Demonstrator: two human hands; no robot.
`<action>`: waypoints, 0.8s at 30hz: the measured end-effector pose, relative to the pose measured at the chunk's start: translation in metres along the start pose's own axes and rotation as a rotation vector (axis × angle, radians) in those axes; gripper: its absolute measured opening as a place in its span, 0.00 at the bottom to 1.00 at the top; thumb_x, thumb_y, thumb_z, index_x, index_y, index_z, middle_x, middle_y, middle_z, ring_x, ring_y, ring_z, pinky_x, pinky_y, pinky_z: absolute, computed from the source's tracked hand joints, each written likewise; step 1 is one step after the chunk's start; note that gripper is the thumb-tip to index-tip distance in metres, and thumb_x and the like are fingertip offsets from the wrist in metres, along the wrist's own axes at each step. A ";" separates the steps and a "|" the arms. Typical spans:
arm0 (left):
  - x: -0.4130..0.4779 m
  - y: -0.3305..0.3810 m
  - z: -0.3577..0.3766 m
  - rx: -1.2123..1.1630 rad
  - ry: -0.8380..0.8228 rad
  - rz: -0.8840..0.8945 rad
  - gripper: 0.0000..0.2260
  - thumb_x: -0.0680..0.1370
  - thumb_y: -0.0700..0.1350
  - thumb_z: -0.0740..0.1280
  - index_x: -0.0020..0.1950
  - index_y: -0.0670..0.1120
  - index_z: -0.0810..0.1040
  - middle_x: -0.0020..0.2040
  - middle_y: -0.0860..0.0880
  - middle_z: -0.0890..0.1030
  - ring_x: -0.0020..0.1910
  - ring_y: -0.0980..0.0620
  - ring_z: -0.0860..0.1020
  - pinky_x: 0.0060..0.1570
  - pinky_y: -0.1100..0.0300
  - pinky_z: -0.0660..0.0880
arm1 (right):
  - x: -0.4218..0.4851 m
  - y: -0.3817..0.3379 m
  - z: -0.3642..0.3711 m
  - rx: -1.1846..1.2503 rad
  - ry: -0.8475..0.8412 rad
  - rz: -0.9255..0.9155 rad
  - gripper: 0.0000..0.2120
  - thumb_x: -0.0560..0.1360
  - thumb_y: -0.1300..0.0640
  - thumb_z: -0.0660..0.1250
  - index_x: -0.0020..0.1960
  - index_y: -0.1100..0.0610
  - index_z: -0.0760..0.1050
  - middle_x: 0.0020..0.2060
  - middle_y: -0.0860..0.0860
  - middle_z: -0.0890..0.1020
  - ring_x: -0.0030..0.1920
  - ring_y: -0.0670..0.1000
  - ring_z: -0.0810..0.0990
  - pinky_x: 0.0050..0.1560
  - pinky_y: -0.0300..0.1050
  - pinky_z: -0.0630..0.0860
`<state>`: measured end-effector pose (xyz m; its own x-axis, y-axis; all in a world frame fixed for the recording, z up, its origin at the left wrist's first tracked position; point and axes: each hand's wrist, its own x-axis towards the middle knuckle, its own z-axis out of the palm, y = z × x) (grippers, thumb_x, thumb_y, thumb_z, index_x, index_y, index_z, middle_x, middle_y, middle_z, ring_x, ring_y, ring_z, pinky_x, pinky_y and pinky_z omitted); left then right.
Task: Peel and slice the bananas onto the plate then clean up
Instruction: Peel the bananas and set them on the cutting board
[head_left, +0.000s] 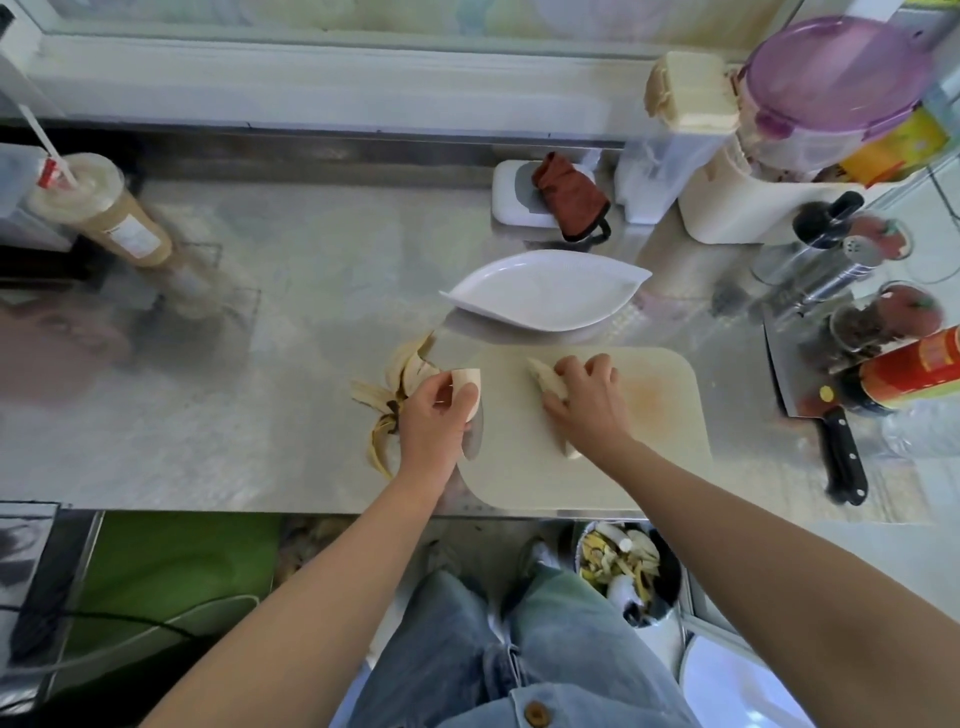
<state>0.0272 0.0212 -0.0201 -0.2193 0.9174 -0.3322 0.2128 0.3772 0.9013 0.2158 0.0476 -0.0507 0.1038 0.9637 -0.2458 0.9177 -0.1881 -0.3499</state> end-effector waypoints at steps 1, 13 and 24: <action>0.001 0.000 -0.001 0.004 0.000 -0.003 0.08 0.77 0.48 0.67 0.53 0.47 0.80 0.43 0.50 0.82 0.41 0.53 0.79 0.37 0.69 0.73 | 0.000 -0.007 0.002 -0.010 -0.003 -0.016 0.16 0.74 0.52 0.63 0.61 0.55 0.69 0.55 0.58 0.66 0.56 0.60 0.66 0.48 0.51 0.71; 0.004 -0.003 -0.007 -0.045 -0.030 -0.026 0.06 0.78 0.45 0.66 0.51 0.44 0.79 0.44 0.46 0.81 0.39 0.54 0.77 0.31 0.73 0.72 | -0.007 -0.036 0.024 -0.082 -0.013 -0.060 0.12 0.76 0.48 0.61 0.57 0.52 0.68 0.55 0.56 0.65 0.57 0.58 0.67 0.39 0.48 0.72; 0.000 0.017 0.038 -0.096 -0.199 -0.131 0.05 0.78 0.43 0.63 0.47 0.48 0.78 0.41 0.50 0.77 0.38 0.53 0.74 0.34 0.63 0.73 | -0.015 0.018 -0.014 0.127 0.007 -0.098 0.25 0.80 0.45 0.54 0.75 0.51 0.58 0.73 0.53 0.60 0.71 0.57 0.62 0.67 0.56 0.66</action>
<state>0.0671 0.0327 -0.0158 -0.0455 0.8717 -0.4878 0.1015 0.4899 0.8659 0.2365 0.0326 -0.0406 0.0190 0.9800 -0.1982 0.8679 -0.1146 -0.4833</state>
